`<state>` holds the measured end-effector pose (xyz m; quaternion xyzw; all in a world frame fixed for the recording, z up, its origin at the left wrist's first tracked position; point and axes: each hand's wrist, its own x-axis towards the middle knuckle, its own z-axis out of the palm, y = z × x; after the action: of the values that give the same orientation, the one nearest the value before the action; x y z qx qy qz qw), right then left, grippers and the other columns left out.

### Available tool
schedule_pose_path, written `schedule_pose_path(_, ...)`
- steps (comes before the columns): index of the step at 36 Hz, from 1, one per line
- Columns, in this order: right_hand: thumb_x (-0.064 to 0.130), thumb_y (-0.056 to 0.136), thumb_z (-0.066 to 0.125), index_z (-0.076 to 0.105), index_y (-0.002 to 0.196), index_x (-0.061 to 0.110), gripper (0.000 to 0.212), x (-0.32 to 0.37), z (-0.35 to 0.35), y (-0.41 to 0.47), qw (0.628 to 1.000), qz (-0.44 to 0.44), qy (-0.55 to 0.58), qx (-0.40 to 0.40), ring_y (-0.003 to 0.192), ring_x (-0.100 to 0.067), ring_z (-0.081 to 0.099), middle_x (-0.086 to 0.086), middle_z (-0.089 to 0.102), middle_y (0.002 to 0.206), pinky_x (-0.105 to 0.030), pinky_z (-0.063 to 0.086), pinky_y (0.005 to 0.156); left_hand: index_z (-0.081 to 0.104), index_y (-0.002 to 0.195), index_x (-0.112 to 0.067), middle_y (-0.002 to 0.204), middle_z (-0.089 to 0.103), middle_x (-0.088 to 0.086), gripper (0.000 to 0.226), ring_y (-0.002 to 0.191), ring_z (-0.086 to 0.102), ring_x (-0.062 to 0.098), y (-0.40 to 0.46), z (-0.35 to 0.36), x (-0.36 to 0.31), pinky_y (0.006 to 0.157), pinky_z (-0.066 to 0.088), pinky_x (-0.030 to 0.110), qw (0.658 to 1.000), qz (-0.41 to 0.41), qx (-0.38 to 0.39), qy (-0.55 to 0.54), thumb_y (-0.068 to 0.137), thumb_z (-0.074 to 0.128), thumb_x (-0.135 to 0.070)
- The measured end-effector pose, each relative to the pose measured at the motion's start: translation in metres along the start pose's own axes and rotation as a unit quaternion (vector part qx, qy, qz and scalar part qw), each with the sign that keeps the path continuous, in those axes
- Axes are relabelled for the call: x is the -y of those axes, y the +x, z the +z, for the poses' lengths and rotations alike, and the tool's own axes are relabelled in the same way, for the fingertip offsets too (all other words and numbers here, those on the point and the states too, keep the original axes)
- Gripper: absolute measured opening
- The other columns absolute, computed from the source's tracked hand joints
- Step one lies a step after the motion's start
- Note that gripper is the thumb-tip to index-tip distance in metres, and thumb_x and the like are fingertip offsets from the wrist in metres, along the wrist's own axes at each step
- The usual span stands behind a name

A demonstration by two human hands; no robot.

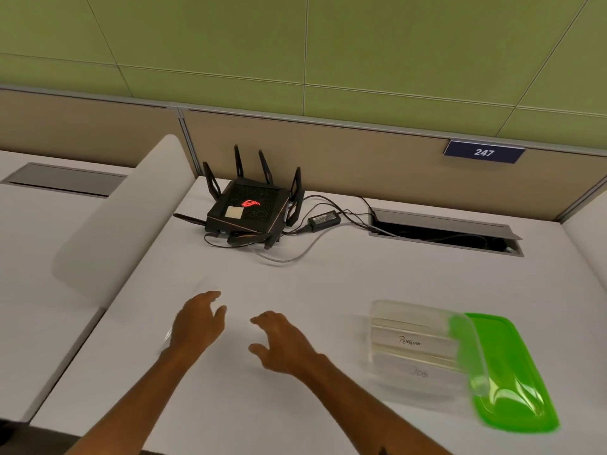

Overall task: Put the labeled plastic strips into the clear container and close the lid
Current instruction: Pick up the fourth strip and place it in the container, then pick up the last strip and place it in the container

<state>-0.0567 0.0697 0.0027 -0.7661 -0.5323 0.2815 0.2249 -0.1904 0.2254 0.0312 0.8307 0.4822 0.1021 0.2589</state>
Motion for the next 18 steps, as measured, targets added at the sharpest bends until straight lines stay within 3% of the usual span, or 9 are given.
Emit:
schedule_pose_path(6,0.042,0.098,0.062,0.033,0.157,0.021,0.069,0.034,0.037,0.023,0.997,0.007,0.014,0.074,0.150,-0.022,0.029,-0.002,0.032,0.163,-0.042,0.030,0.121,0.061,0.134,-0.003,0.134,0.064,0.019,0.052,0.124,0.060,0.039,0.013,-0.016,0.039,0.101,0.051,0.053,0.998,-0.011,-0.029,0.054,0.087,0.075,-0.021)
schedule_pose_path(13,0.041,0.097,0.064,0.030,0.158,0.021,0.072,0.059,0.064,0.042,0.993,0.020,0.019,0.117,0.150,-0.025,0.031,-0.003,0.032,0.164,-0.044,0.032,0.120,0.059,0.137,-0.009,0.137,0.062,0.016,0.047,0.116,0.066,0.036,0.025,-0.015,0.069,0.097,0.056,0.049,0.998,-0.056,0.010,0.009,0.094,0.067,-0.026)
schedule_pose_path(18,0.042,0.096,0.065,0.031,0.157,0.023,0.072,0.065,0.080,0.046,0.989,0.026,0.016,0.142,0.149,-0.026,0.033,-0.002,0.033,0.163,-0.045,0.034,0.118,0.066,0.127,-0.009,0.124,0.071,0.013,0.036,0.109,0.070,0.031,0.033,-0.013,0.078,0.096,0.055,0.044,0.998,-0.063,0.013,-0.009,0.094,0.068,-0.024)
